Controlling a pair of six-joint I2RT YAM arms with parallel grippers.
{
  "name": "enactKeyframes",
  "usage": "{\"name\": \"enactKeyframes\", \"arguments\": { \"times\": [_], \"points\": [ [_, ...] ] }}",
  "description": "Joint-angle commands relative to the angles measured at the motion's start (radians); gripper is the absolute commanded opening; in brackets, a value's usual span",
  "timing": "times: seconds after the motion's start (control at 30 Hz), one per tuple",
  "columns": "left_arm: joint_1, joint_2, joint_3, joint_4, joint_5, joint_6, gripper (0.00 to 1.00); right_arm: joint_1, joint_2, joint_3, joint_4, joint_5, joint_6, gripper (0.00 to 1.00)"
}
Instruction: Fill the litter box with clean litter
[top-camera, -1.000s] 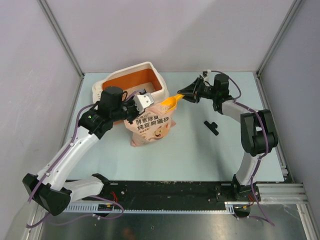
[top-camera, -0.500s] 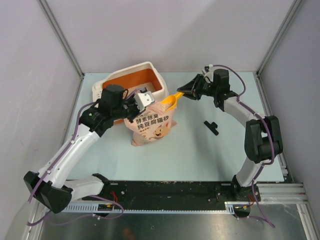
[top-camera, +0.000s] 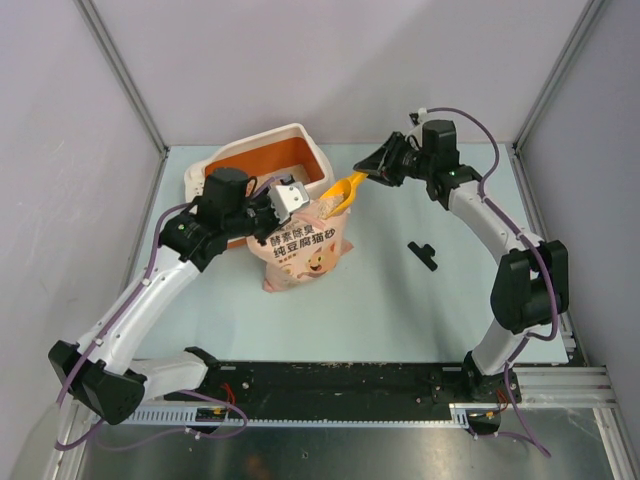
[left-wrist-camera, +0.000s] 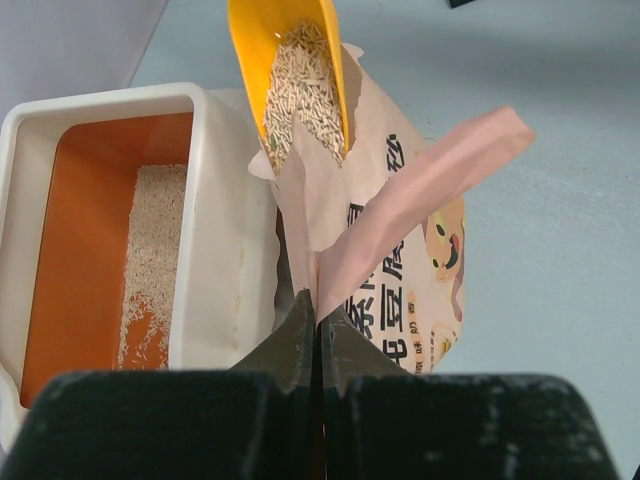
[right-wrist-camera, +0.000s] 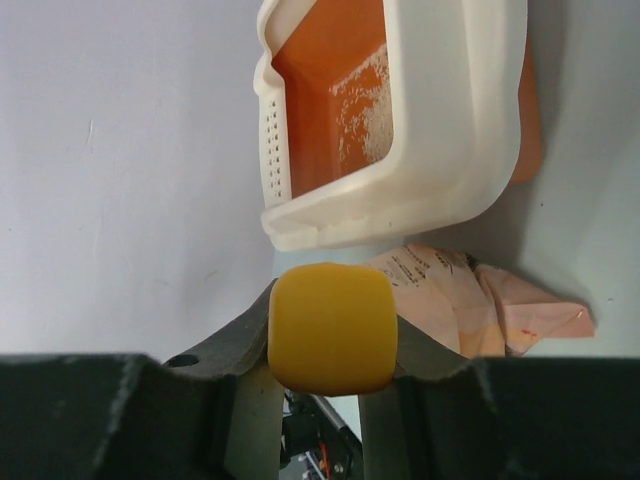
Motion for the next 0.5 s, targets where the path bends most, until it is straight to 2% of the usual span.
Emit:
{"name": "enactKeyframes", "arguments": {
  "times": [0.0, 0.1, 0.2, 0.47],
  "points": [
    [-0.003, -0.039, 0.048, 0.012, 0.037, -0.009, 0.0, -0.007, -0.023, 0.063, 0.027, 0.113, -0.035, 0.0],
    [-0.003, -0.044, 0.045, 0.014, 0.036, -0.008, 0.0, -0.012, 0.002, 0.046, 0.026, 0.096, -0.024, 0.0],
    [-0.005, -0.048, 0.042, 0.015, 0.028, -0.015, 0.0, -0.05, 0.033, -0.015, 0.117, 0.0, 0.064, 0.0],
    [-0.025, -0.045, 0.042, 0.012, -0.044, -0.008, 0.0, -0.128, 0.132, -0.061, 0.296, -0.264, 0.172, 0.0]
  ]
}}
